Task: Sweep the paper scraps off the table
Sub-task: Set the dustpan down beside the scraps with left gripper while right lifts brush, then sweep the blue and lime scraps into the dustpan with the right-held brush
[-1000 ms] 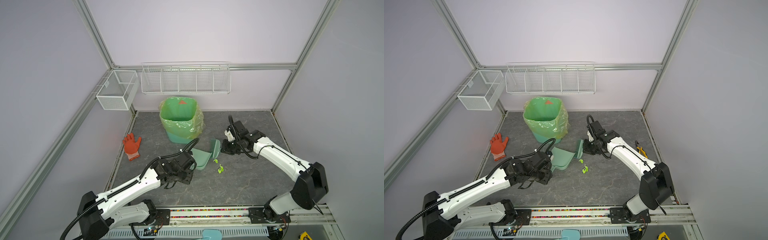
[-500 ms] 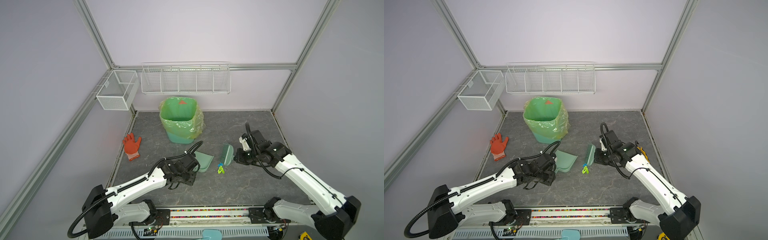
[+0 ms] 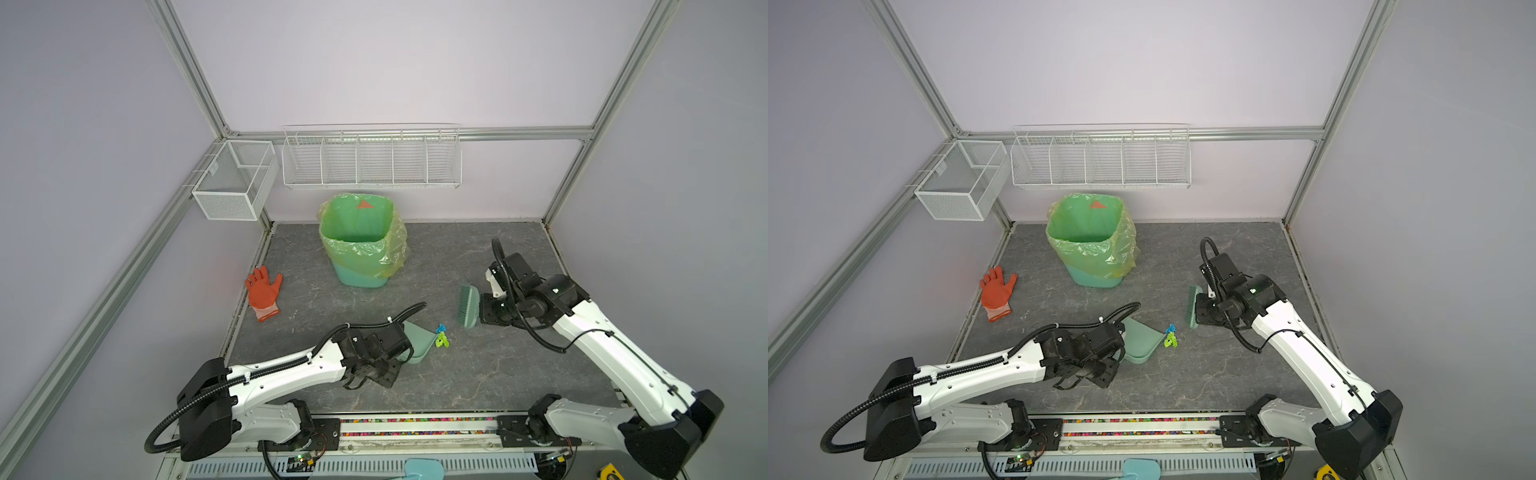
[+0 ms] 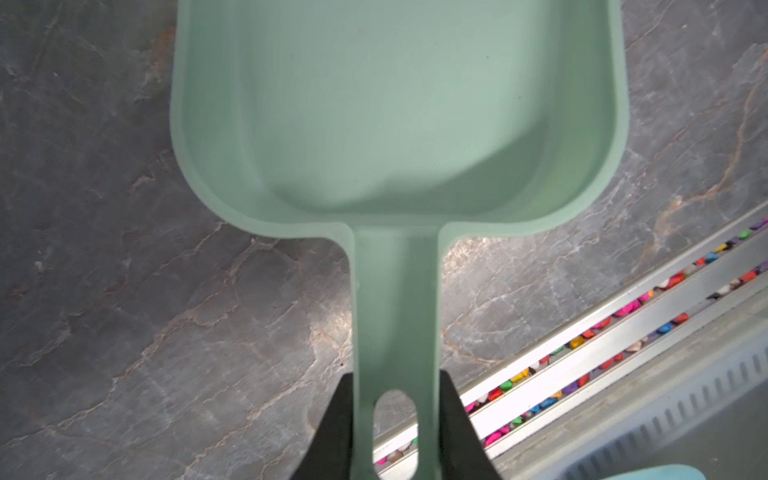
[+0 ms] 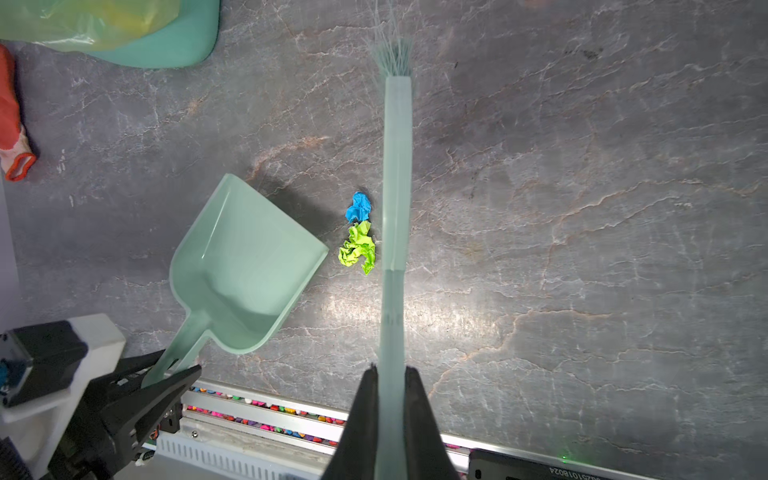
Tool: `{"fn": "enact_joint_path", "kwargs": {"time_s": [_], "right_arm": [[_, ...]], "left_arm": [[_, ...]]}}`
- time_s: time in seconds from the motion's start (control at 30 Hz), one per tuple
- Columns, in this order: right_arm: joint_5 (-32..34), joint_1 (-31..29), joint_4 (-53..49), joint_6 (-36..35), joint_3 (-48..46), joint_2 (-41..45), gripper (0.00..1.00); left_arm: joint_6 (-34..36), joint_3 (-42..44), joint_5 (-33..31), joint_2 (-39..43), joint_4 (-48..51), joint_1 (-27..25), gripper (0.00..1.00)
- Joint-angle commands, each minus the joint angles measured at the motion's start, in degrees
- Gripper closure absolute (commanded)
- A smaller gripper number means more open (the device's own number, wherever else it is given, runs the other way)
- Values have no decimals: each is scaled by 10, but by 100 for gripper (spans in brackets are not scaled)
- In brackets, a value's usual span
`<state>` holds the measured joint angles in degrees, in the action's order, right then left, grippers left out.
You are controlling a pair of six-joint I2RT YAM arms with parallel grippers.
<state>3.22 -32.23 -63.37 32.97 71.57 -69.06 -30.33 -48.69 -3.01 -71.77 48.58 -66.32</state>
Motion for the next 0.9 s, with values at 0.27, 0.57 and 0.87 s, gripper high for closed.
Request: {"fn": "enact_joint_path", "kwargs": {"time_s": [0.27,0.57,0.87], "right_arm": [[13,13,-19,-40,27,-33,93],[0,14,-26,-69,61,-76,93],[-2,14,-36,-94,83,-118,93]], "left_arm": [[-23,-13,-9,21,53,-68,100],[-33,-17,-18,-11,48,-90,100],[-27,-38,-10,-61,34,-90,100]]}}
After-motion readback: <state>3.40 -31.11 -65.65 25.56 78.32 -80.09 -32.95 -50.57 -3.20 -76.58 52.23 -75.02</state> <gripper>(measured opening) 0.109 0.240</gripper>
